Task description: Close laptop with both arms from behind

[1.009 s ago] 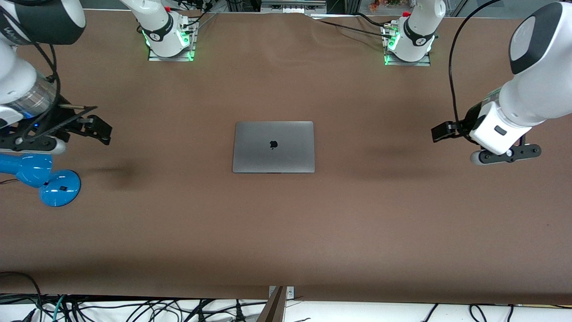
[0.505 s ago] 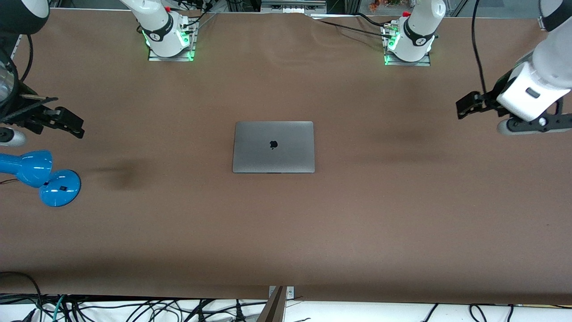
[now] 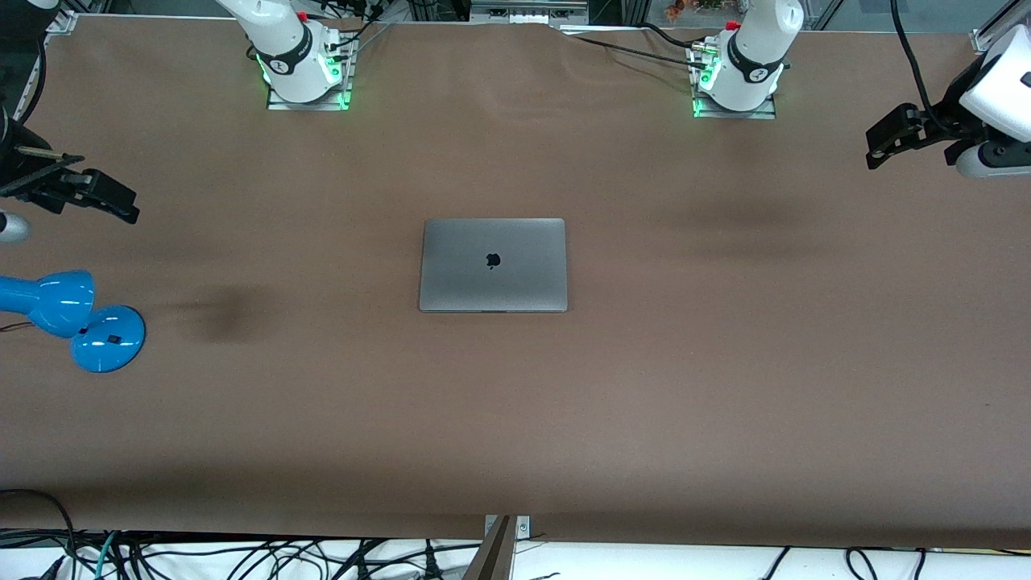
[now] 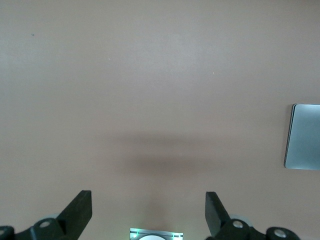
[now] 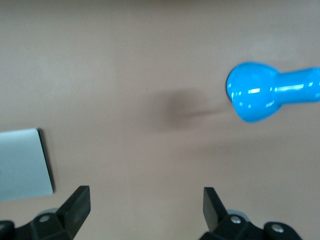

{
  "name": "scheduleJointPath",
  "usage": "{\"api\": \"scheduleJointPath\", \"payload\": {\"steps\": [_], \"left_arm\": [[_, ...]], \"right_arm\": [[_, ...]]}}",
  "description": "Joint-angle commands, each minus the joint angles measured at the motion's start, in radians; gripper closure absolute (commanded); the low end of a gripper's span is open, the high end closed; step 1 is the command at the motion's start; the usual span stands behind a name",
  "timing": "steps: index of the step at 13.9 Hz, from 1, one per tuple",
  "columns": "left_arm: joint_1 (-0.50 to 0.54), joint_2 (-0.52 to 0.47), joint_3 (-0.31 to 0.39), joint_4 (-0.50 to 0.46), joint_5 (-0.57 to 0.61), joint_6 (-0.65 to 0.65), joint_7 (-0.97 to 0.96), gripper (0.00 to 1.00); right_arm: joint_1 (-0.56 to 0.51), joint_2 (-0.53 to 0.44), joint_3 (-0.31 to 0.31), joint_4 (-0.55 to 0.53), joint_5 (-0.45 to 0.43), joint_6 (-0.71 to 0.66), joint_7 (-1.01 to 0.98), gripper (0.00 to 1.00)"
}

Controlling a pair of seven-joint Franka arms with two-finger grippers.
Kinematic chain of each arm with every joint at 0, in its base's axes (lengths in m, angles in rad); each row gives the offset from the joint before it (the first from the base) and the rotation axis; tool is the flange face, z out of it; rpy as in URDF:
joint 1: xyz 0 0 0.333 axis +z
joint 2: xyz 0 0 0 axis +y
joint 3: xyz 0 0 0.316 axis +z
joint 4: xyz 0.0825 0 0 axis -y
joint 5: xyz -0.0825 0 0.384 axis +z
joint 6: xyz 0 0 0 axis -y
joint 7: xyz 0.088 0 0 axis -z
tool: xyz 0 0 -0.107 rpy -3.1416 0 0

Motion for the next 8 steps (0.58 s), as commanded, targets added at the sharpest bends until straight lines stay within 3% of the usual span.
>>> {"api": "scheduleJointPath", "payload": {"steps": [1, 3, 8], "left_arm": [[-0.004, -0.014, 0.015, -0.021, -0.023, 0.001, 0.019, 0.00], [-0.004, -0.014, 0.010, -0.021, -0.023, -0.002, 0.018, 0.00], [0.005, -0.008, 0.012, -0.020, -0.061, 0.004, 0.019, 0.00]], "right_arm": [[-0.006, -0.031, 0.007, -0.009, 0.062, -0.045, -0.016, 0.00], [-0.006, -0.047, 0.006, -0.009, 0.111, -0.046, -0.020, 0.00], [-0.006, -0.040, 0.001, -0.011, 0.100, -0.036, -0.039, 0.00]]}}
